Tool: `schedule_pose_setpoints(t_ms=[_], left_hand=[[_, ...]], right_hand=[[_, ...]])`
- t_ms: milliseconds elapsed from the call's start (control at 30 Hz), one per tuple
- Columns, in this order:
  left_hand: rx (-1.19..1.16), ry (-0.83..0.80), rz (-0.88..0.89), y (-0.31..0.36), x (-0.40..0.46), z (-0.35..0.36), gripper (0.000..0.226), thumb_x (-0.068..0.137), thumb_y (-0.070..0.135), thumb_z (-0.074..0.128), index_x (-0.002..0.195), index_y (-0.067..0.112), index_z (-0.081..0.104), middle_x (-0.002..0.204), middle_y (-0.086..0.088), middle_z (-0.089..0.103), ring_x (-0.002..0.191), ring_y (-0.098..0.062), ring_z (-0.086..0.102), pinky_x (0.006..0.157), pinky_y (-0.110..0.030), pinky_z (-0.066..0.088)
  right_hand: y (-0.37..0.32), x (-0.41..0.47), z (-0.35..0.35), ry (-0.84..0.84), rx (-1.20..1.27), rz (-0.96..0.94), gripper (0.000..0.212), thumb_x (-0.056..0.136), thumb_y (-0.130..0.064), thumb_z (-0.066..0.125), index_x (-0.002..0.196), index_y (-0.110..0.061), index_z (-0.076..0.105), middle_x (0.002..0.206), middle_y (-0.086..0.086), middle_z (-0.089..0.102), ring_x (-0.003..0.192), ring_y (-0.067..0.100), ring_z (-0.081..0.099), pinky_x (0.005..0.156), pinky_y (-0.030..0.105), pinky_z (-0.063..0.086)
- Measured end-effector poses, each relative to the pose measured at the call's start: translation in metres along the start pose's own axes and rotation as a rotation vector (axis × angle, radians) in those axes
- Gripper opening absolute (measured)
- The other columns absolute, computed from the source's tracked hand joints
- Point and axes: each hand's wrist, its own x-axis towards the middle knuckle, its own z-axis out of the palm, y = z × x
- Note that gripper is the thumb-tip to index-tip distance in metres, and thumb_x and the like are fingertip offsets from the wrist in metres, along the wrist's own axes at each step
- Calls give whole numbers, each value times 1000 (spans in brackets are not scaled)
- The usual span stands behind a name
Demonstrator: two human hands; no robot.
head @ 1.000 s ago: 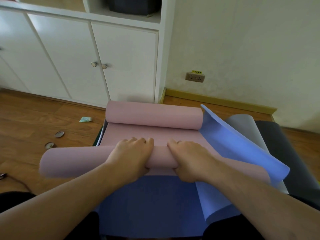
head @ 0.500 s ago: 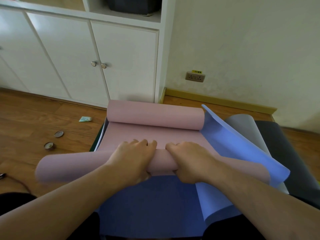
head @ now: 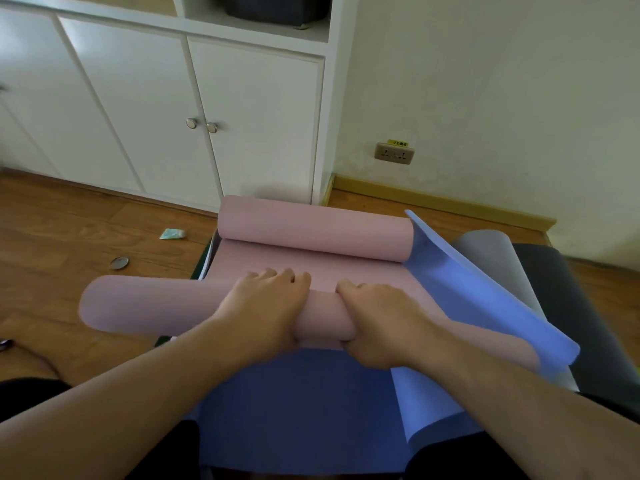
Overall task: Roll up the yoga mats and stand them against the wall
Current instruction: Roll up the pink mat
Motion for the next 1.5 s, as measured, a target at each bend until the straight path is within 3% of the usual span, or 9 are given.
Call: schedule_pose_setpoints(t_ms=[133,233,533,700,833,1000,1267,1400,1500], left_hand=[[-52,-40,-39,3,2,3,41,82,38,74,107,24,44,114,0,63,104,-27,63,74,-35,42],[-211,-139,-60,-12,4,-1,45,71,47,81,102,28,54,103,3,64,90,-23,65,69,-34,50],[-3,42,33,4,0,9,48,83,45,73,114,24,43,113,3,57,102,-24,60,75,-36,41],[-166,-86,10,-12,6,5,44,75,47,79,104,28,51,102,5,63,93,-23,64,75,-37,52],[-193,-117,17,-13,5,2,46,71,49,79,105,30,56,97,8,62,86,-18,61,73,-36,53],[-13,95,66,-2,3,7,49,78,47,74,113,27,46,109,7,57,99,-21,59,81,-36,44],[-139,-43,37,-13,6,-5,47,72,54,77,109,34,55,99,8,65,81,-14,55,66,-33,44],[-105,33,83,-10,5,0,48,73,52,75,110,31,52,101,9,60,89,-16,60,78,-36,49],[11,173,133,-6,8,7,52,64,47,79,103,26,53,95,6,60,84,-22,61,72,-37,46]], right_hand=[[0,-1,-1,34,-12,-9,58,78,-51,81,115,-27,43,114,-2,62,97,25,62,75,39,50],[-6,-3,-2,65,-79,-72,69,77,-51,85,123,-26,40,119,-2,58,104,26,59,77,39,42],[-1,-2,-3,5,-22,-9,49,78,-39,75,106,-27,37,96,0,60,79,24,62,70,47,59],[-8,-6,0,38,-79,-40,72,77,-53,86,125,-26,40,118,-3,58,102,25,60,83,42,53],[-11,-6,1,34,-97,-36,55,85,-36,77,121,-21,38,109,4,61,91,28,61,72,41,53],[-5,-3,-4,37,-20,28,47,77,-35,75,106,-23,40,97,3,62,79,27,63,69,46,58],[-16,-11,1,69,-105,-43,71,84,-45,82,132,-22,36,120,1,59,100,27,62,81,44,56],[-11,-8,-1,54,-51,-11,55,80,-33,77,119,-22,39,103,2,61,83,25,63,71,44,59],[-7,-5,-5,39,15,31,51,76,-37,77,106,-26,38,96,0,60,77,24,62,69,45,59]])
